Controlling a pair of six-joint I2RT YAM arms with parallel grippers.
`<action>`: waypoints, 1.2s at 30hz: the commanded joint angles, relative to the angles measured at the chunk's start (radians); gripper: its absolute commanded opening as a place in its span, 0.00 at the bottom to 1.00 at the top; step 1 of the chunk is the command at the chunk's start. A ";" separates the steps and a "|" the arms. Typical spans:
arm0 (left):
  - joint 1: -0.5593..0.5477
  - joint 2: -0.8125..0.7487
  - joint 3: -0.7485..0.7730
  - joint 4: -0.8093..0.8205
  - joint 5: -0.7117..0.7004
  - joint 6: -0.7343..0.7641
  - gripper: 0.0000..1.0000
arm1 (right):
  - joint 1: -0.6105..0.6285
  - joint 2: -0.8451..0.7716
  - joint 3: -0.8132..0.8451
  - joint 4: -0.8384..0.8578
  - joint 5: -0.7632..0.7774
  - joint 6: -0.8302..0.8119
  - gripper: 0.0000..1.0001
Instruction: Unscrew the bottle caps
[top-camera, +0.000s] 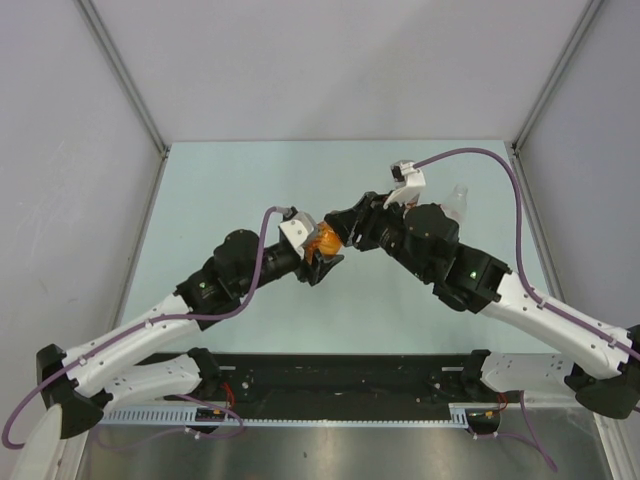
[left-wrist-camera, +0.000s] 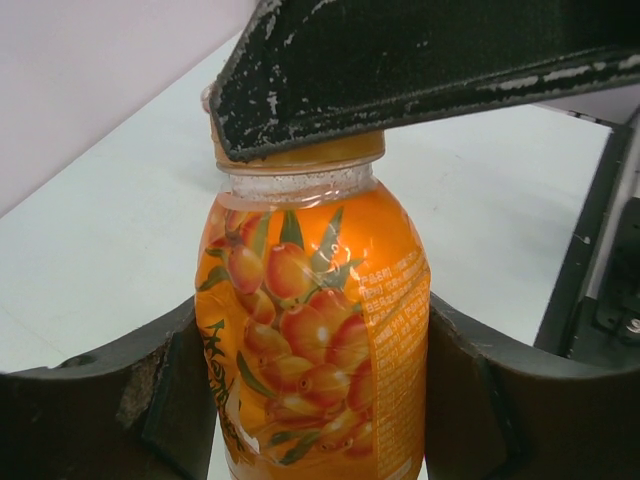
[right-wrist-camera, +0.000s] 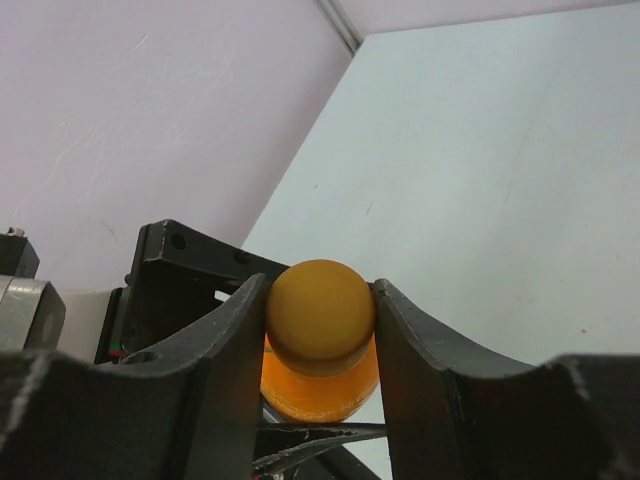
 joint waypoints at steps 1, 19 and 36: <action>0.022 -0.025 0.071 0.014 0.331 -0.067 0.00 | -0.005 -0.053 0.006 0.112 -0.131 -0.124 0.00; 0.162 0.072 0.177 0.397 1.095 -0.597 0.00 | -0.128 -0.142 -0.017 0.192 -0.900 -0.294 0.00; 0.165 0.380 0.197 1.576 1.261 -1.576 0.00 | -0.166 -0.117 -0.017 0.114 -1.459 -0.457 0.00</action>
